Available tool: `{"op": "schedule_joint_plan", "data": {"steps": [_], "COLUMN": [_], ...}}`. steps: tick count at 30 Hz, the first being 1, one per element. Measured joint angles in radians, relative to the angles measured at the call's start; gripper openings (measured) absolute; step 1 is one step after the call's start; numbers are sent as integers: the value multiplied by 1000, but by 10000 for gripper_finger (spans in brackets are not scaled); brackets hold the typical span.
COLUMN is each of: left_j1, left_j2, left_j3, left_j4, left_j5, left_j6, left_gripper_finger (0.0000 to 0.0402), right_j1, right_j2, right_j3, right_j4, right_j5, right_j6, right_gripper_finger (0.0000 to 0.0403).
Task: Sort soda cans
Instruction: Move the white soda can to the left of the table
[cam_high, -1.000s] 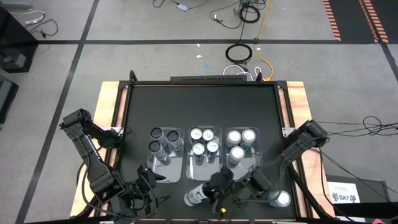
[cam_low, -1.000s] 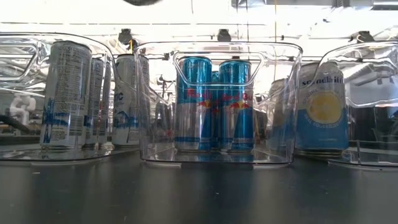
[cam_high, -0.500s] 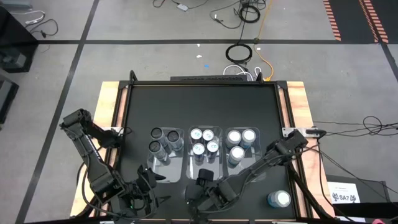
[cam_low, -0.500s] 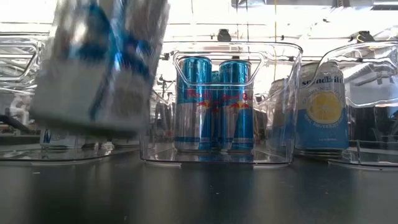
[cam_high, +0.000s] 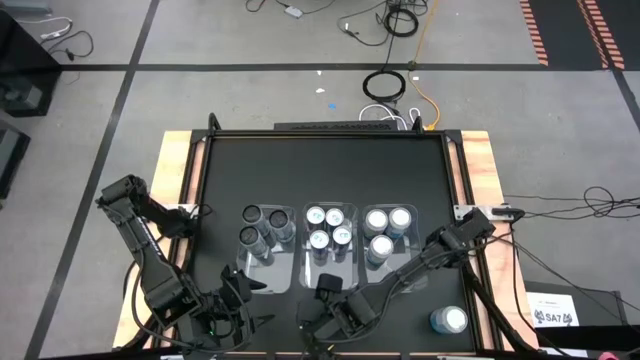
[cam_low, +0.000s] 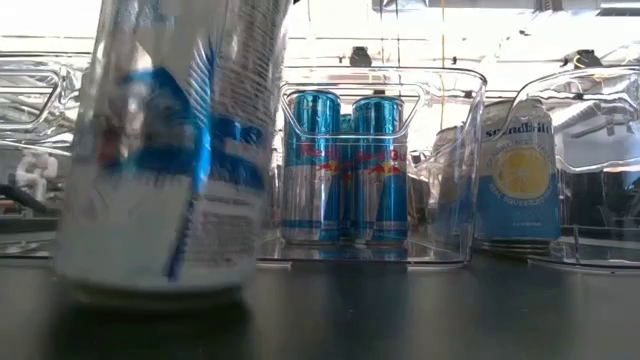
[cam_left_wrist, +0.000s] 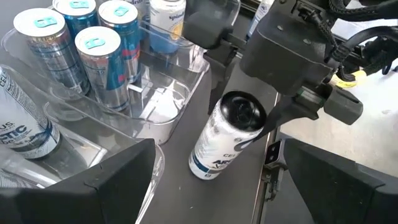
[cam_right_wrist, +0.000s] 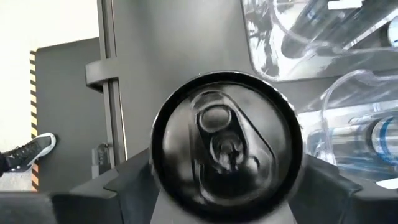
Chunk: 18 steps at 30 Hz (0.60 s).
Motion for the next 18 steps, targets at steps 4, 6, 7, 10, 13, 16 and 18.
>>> {"op": "schedule_joint_plan", "data": {"steps": [4, 6, 7, 10, 13, 16, 18], "left_j1": [0, 0, 0, 0, 0, 0, 0], "left_j2": [0, 0, 0, 0, 0, 0, 0], "left_j3": [0, 0, 0, 0, 0, 0, 0], "left_j4": [0, 0, 0, 0, 0, 0, 0], "left_j5": [0, 0, 0, 0, 0, 0, 0], "left_j6": [0, 0, 0, 0, 0, 0, 0], "left_gripper_finger": [364, 364, 364, 364, 364, 364, 364], "right_j1": [-4, -4, -4, -3, -3, -3, -3], "right_j2": [-2, -2, -2, -2, -2, -3, -3], "right_j3": [0, 0, 0, 0, -1, -1, -1], "right_j4": [5, 5, 5, 4, 3, 1, -2], "right_j5": [6, 6, 6, 6, 6, 4, 0], "right_j6": [0, 0, -1, -2, -1, 31, 48], "right_gripper_finger": [293, 292, 292, 290, 293, 301, 309]}}
